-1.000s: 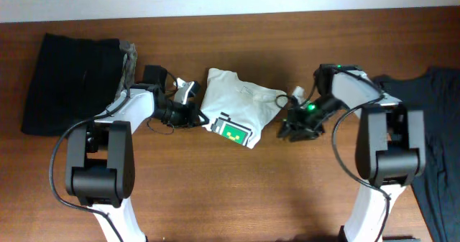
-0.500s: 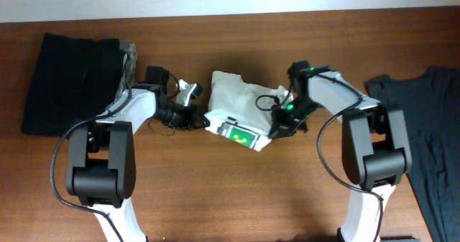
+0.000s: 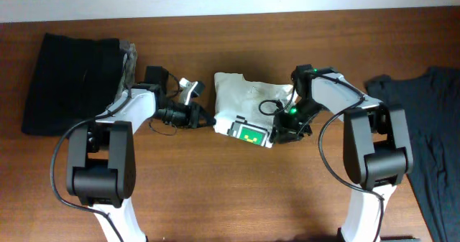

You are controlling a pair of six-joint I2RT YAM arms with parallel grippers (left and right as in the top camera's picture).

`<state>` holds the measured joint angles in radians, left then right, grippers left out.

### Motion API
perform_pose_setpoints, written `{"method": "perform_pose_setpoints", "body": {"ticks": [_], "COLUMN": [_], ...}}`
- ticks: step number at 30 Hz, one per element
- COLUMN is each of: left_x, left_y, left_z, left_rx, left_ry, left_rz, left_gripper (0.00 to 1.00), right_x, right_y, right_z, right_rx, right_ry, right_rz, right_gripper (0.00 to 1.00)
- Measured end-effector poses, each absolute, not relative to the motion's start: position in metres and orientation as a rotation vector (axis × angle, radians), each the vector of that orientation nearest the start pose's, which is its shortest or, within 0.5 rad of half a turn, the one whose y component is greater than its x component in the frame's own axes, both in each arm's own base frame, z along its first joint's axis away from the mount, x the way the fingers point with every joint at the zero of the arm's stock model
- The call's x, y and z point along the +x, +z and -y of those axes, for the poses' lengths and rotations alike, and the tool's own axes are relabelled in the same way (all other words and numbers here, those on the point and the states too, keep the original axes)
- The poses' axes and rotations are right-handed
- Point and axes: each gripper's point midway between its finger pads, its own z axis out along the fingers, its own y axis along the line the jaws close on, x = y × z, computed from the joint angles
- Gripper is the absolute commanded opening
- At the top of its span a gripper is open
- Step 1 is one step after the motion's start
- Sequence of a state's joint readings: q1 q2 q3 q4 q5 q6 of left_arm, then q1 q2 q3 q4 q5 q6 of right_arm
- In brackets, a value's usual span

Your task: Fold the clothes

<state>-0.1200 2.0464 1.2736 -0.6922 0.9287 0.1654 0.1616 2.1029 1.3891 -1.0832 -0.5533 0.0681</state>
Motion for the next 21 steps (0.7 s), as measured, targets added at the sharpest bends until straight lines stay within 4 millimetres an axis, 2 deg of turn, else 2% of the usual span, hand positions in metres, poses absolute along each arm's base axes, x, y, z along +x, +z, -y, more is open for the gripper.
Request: {"method": "perform_pose_setpoints", "body": {"ticks": [1, 2, 3, 6, 9, 10, 12, 13, 14, 15, 16, 18, 20, 21], "left_x": [0.355, 0.353, 0.349, 0.340, 0.340, 0.342, 0.344, 0.346, 0.348, 0.351, 0.353, 0.354, 0.349, 0.346], "left_y": [0.045, 0.046, 0.046, 0.038, 0.035, 0.035, 0.037, 0.038, 0.040, 0.041, 0.040, 0.038, 0.037, 0.037], "left_z": [0.187, 0.192, 0.198, 0.212, 0.209, 0.206, 0.202, 0.199, 0.193, 0.187, 0.178, 0.162, 0.158, 0.159], "left_rx": [0.487, 0.515, 0.551, 0.660, 0.663, 0.651, 0.630, 0.609, 0.578, 0.544, 0.509, 0.440, 0.413, 0.409], "left_ry": [-1.364, -1.369, -1.369, -1.305, -1.273, -1.270, -1.285, -1.298, -1.318, -1.329, -1.318, -1.306, -1.311, -1.316], "left_rz": [-2.659, -2.653, -2.649, -2.674, -2.689, -2.690, -2.683, -2.677, -2.671, -2.669, -2.679, -2.711, -2.745, -2.761], "left_gripper": [0.21, 0.14, 0.00, 0.00, 0.00, 0.00, 0.00, 0.00, 0.00, 0.02, 0.16, 0.38, 0.41, 0.41], "right_x": [0.311, 0.312, 0.312, 0.308, 0.294, 0.301, 0.311, 0.315, 0.324, 0.328, 0.327, 0.325, 0.326, 0.328], "right_y": [0.013, 0.013, 0.013, 0.013, 0.015, 0.018, 0.027, 0.032, 0.039, 0.042, 0.042, 0.041, 0.041, 0.042], "right_z": [-0.145, -0.146, -0.147, -0.144, -0.114, -0.103, -0.099, -0.099, -0.101, -0.099, -0.092, -0.079, -0.071, -0.071], "right_rx": [-0.030, -0.022, -0.012, 0.024, 0.055, 0.054, 0.042, 0.029, -0.002, -0.029, -0.033, -0.019, 0.012, 0.022], "right_ry": [0.914, 0.924, 0.931, 0.909, 0.664, 0.574, 0.536, 0.533, 0.539, 0.511, 0.456, 0.383, 0.373, 0.424], "right_rz": [-3.295, -3.291, -3.289, -3.321, -3.450, -3.448, -3.428, -3.421, -3.391, -3.378, -3.391, -3.411, -3.411, -3.400], "right_gripper": [0.18, 0.12, 0.04, 0.04, 0.04, 0.04, 0.04, 0.06, 0.24, 0.42, 0.44, 0.42, 0.34, 0.32]}}
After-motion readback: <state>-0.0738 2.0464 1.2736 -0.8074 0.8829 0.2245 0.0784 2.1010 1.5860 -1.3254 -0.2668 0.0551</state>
